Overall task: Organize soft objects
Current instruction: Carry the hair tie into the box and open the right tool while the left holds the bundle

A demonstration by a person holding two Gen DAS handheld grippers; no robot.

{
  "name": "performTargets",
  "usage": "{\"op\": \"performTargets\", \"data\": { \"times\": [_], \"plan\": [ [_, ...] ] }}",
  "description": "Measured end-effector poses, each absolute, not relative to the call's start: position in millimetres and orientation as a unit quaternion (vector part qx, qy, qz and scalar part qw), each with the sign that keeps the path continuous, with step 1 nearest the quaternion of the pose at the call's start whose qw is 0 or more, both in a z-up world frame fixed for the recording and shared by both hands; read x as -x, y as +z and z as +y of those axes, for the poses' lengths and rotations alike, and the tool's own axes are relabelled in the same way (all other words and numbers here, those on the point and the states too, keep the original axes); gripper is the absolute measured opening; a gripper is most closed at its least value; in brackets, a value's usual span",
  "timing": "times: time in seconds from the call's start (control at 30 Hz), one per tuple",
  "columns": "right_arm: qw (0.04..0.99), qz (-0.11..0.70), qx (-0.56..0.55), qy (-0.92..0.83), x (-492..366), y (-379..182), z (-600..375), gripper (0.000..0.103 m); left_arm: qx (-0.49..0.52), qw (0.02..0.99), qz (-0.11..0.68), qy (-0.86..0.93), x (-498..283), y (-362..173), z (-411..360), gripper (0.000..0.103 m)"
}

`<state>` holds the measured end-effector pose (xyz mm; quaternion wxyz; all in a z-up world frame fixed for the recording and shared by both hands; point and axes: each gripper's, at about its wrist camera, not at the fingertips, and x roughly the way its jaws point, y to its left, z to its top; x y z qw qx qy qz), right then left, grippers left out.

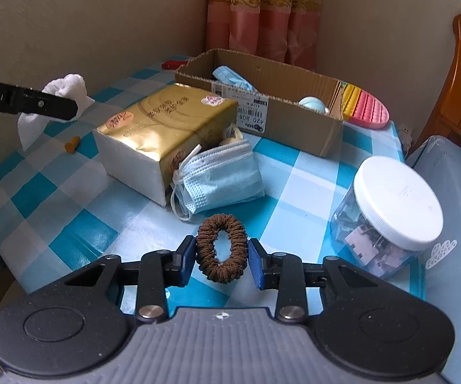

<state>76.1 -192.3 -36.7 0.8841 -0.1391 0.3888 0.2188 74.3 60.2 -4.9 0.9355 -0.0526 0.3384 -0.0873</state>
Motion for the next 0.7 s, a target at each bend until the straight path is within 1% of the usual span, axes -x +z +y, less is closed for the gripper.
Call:
{"op": "performTargets", "data": {
  "times": [0.3, 0.53, 0.7],
  "plan": [
    [0.895, 0.354, 0.157, 0.223, -105, 4, -197, 0.040, 0.056, 0.940, 0.322, -0.097, -68, 3, 52, 0.044],
    [0.907, 0.319, 0.171, 0.216, -176, 38, -179, 0.040, 0.066, 0.942, 0.319, -0.083, -66, 3, 60, 0.044],
    [0.908, 0.316, 0.178, 0.209, -233, 42, -153, 0.040, 0.072, 0.942, 0.321, -0.069, -63, 1, 66, 0.044]
  ]
}}
